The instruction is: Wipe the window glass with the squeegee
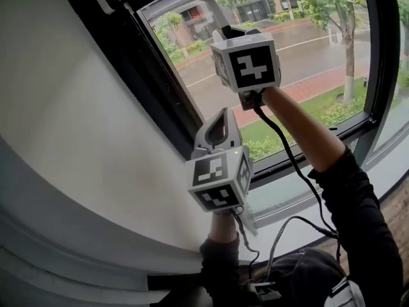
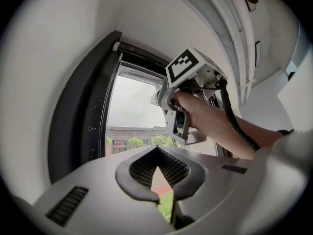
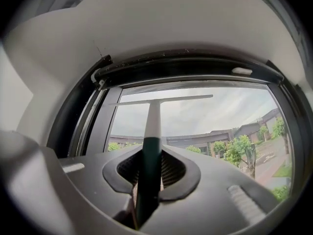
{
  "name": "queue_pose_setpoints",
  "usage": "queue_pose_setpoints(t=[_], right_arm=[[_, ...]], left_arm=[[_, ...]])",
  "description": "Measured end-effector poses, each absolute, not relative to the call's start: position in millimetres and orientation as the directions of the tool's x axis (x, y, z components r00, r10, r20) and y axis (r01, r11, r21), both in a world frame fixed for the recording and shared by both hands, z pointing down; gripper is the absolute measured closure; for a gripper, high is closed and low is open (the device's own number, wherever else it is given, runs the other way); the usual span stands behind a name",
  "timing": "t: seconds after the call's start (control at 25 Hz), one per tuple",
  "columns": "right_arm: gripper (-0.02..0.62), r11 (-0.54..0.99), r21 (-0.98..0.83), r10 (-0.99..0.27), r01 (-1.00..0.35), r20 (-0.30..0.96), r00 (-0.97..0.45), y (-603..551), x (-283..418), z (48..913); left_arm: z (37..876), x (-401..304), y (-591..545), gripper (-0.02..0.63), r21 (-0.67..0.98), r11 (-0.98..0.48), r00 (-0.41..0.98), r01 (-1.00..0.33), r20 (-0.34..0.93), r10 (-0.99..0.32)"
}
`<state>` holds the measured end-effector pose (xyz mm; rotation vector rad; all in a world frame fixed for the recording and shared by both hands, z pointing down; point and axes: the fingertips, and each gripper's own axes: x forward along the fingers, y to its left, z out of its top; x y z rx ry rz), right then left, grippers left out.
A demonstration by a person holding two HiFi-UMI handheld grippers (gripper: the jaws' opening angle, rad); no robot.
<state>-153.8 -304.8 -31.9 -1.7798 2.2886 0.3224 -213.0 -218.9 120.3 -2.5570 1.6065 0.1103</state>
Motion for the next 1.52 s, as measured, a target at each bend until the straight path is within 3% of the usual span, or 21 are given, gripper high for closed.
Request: queue_pose_setpoints(t=[1.52], right_arm=[[0.535, 0.242, 0.051, -0.945, -0.969, -0.213, -0.247, -345.4, -171.2, -3.0]], left_arm=[[132.4, -222.5, -250.4, 0.606, -0.057, -0.428, 0.431, -0.902, -0.117, -0.895]])
